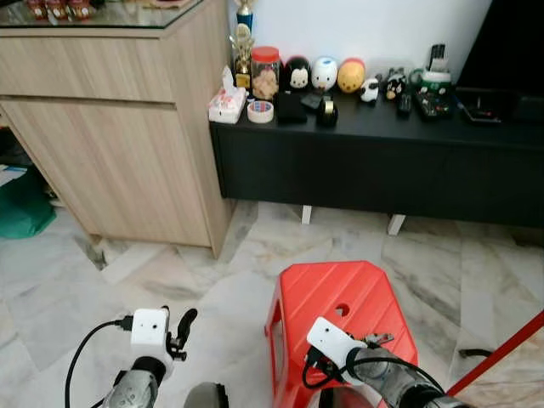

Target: Hang keys on a hook

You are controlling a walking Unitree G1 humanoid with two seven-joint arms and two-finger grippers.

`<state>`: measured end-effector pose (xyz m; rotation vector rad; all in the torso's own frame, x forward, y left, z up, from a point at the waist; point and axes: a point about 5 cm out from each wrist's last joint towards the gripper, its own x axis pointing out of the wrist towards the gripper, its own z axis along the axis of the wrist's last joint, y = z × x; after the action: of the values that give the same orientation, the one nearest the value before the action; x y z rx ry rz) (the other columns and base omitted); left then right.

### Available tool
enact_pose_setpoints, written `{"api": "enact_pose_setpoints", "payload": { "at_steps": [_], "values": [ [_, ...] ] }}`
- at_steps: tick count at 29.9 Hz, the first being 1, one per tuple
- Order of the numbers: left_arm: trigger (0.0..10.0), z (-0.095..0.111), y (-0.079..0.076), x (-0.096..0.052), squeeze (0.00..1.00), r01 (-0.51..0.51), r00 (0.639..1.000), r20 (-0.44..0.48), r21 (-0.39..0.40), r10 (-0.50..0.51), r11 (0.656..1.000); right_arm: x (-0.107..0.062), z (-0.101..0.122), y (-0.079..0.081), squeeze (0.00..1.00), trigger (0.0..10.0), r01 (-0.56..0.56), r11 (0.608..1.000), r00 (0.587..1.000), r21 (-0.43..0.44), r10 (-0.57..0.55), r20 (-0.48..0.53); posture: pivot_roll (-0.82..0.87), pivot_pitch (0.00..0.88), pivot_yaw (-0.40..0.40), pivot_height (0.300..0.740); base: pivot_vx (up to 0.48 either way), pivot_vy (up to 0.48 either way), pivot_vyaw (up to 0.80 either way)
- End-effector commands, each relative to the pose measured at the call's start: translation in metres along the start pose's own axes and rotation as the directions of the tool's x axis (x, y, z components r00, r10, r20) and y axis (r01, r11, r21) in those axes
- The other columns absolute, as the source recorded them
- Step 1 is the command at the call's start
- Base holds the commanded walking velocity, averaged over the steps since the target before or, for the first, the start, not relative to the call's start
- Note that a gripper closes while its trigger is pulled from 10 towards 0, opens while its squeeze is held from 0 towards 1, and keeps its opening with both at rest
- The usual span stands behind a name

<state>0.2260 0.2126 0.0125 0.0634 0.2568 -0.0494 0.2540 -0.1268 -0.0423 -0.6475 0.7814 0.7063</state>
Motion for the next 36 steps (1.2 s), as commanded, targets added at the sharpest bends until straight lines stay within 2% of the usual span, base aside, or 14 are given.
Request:
{"api": "enact_pose_setpoints", "payload": {
  "at_steps": [1,4,5,7,8,9,10,25,30,36],
  "values": [
    [10.0,0.002,0.002,-0.002,0.0,0.013,1.0,-0.001,0.019,-0.013,1.0,0.0,-0.01,0.007,0.0,10.0,-0.018,1.0,0.999,0.021,0.019,-0.041,0.11,0.083,-0.001,0.626,0.0,0.0,0.0],
    [10.0,0.002,0.003,-0.002,0.0,0.013,1.0,-0.003,0.021,-0.013,1.0,0.0,-0.011,0.008,0.0,10.0,-0.015,1.0,0.999,0.022,0.016,-0.044,0.11,0.08,0.004,0.626,0.0,0.0,0.0],
    [10.0,0.002,0.004,-0.002,0.0,0.013,1.0,-0.004,0.022,-0.013,1.0,0.0,-0.012,0.008,0.0,4.2,-0.014,1.0,0.999,0.025,0.015,-0.046,0.11,0.077,0.006,0.626,0.0,0.0,0.0],
    [10.0,0.002,0.004,-0.002,0.0,0.013,1.0,-0.005,0.023,-0.013,1.0,0.0,-0.012,0.008,0.0,4.2,-0.014,1.0,0.999,0.026,0.015,-0.047,0.11,0.075,0.007,0.626,0.0,0.0,0.0],
    [10.0,0.002,0.004,-0.002,0.0,0.013,1.0,-0.006,0.024,-0.013,1.0,0.0,-0.013,0.008,0.0,2.1,-0.013,1.0,0.999,0.025,0.014,-0.049,0.11,0.075,0.007,0.626,0.0,0.0,0.0],
    [10.0,0.002,0.004,-0.002,0.0,0.014,1.0,-0.007,0.024,-0.014,1.0,0.0,-0.013,0.008,0.0,2.1,-0.012,1.0,0.999,0.025,0.014,-0.049,0.11,0.075,0.007,0.626,0.0,0.0,0.0],
    [10.0,0.002,0.003,-0.002,0.0,0.016,1.0,-0.012,0.024,-0.016,1.0,0.0,-0.014,0.009,0.0,0.0,-0.013,1.0,0.998,0.025,0.015,-0.057,0.12,0.066,0.008,0.626,0.0,0.0,0.0],
    [10.0,0.001,0.001,-0.001,0.0,0.031,0.999,-0.032,0.025,-0.031,0.999,0.001,-0.01,0.013,0.0,0.0,-0.031,0.999,0.998,0.012,0.032,-0.05,0.12,0.054,0.007,0.626,0.0,0.0,0.0],
    [10.0,0.001,0.0,0.0,0.0,0.038,0.999,-0.032,0.021,-0.037,0.999,0.002,-0.002,0.009,0.0,0.0,-0.016,1.0,1.0,0.014,0.016,-0.024,0.12,0.051,0.008,0.626,0.0,0.0,0.0],
    [10.0,0.001,-0.002,0.001,0.0,0.041,0.999,-0.035,0.021,-0.04,0.999,0.002,0.008,0.001,0.0,0.0,0.023,0.998,0.999,0.056,-0.025,0.028,0.12,0.048,0.006,0.626,0.0,0.0,0.0]
  ]
}}
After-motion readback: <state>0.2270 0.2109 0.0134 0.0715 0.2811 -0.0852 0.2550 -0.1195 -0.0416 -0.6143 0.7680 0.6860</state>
